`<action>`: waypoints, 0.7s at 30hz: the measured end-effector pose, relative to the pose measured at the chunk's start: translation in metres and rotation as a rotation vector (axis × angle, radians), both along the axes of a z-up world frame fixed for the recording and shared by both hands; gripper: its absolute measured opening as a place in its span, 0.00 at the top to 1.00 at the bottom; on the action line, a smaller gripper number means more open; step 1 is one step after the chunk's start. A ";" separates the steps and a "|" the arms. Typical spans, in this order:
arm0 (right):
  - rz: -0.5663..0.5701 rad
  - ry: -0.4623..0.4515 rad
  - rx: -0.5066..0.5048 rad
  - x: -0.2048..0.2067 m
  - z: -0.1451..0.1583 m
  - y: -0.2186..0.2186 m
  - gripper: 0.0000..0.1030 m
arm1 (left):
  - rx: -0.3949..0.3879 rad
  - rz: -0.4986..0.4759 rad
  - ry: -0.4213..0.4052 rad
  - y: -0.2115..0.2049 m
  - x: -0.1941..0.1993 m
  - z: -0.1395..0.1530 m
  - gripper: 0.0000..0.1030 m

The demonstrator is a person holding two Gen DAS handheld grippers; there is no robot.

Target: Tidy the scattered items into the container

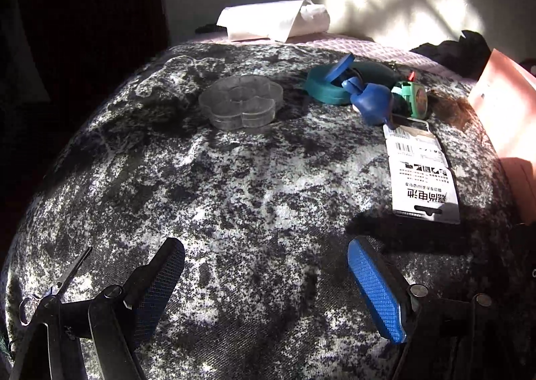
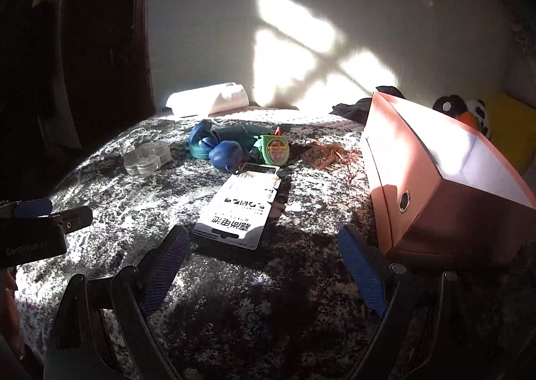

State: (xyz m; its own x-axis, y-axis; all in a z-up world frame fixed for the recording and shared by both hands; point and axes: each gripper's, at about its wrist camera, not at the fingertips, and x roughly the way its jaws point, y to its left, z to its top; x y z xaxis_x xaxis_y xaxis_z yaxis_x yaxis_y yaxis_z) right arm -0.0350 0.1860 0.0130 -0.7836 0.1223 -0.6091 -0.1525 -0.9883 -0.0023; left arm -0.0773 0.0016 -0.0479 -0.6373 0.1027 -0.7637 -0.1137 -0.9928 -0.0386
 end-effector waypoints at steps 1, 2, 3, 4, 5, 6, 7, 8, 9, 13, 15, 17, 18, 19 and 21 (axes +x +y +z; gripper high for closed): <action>-0.035 -0.022 -0.011 -0.004 -0.011 0.006 0.10 | 0.005 0.001 -0.007 0.001 -0.003 -0.007 0.19; -0.069 -0.046 -0.020 -0.007 -0.021 0.012 0.10 | 0.009 0.002 -0.014 0.003 -0.007 -0.015 0.19; -0.098 -0.072 -0.037 -0.010 -0.031 0.017 0.10 | 0.009 0.009 -0.021 0.004 -0.009 -0.022 0.19; -0.123 -0.101 -0.068 -0.012 -0.042 0.024 0.10 | 0.016 0.015 -0.032 0.005 -0.011 -0.028 0.19; -0.143 -0.126 -0.101 -0.013 -0.052 0.030 0.10 | 0.031 0.014 -0.044 0.006 -0.012 -0.034 0.19; -0.156 -0.146 -0.136 -0.014 -0.059 0.036 0.10 | 0.027 0.012 -0.048 0.009 -0.012 -0.040 0.18; -0.168 -0.166 -0.171 -0.014 -0.067 0.042 0.10 | 0.023 0.010 -0.053 0.012 -0.012 -0.046 0.16; -0.175 -0.174 -0.194 -0.014 -0.072 0.046 0.10 | 0.018 0.008 -0.057 0.015 -0.012 -0.052 0.13; -0.172 -0.170 -0.194 -0.014 -0.072 0.045 0.10 | -0.010 0.001 -0.044 0.021 -0.011 -0.057 0.07; -0.155 -0.192 -0.150 -0.016 -0.073 0.037 0.03 | -0.099 -0.002 0.003 0.036 -0.005 -0.060 0.01; -0.150 -0.203 -0.133 -0.017 -0.073 0.034 0.02 | -0.078 0.000 -0.015 0.033 -0.007 -0.060 0.01; -0.147 -0.212 -0.126 -0.019 -0.074 0.032 0.01 | -0.027 0.007 -0.028 0.026 -0.010 -0.061 0.01; -0.146 -0.214 -0.124 -0.020 -0.074 0.031 0.01 | -0.008 0.013 -0.030 0.023 -0.011 -0.061 0.01; -0.147 -0.216 -0.121 -0.020 -0.074 0.031 0.01 | -0.021 0.016 -0.027 0.024 -0.011 -0.061 0.01; -0.147 -0.220 -0.115 -0.021 -0.074 0.030 0.00 | -0.034 0.019 -0.021 0.025 -0.011 -0.061 0.01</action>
State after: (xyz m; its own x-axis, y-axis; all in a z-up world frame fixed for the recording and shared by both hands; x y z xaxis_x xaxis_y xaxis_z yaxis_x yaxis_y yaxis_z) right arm -0.0563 0.2161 -0.0610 -0.6100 0.1455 -0.7789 -0.3028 -0.9512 0.0594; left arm -0.0878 0.0270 -0.1093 -0.6229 0.0645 -0.7797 -0.0945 -0.9955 -0.0069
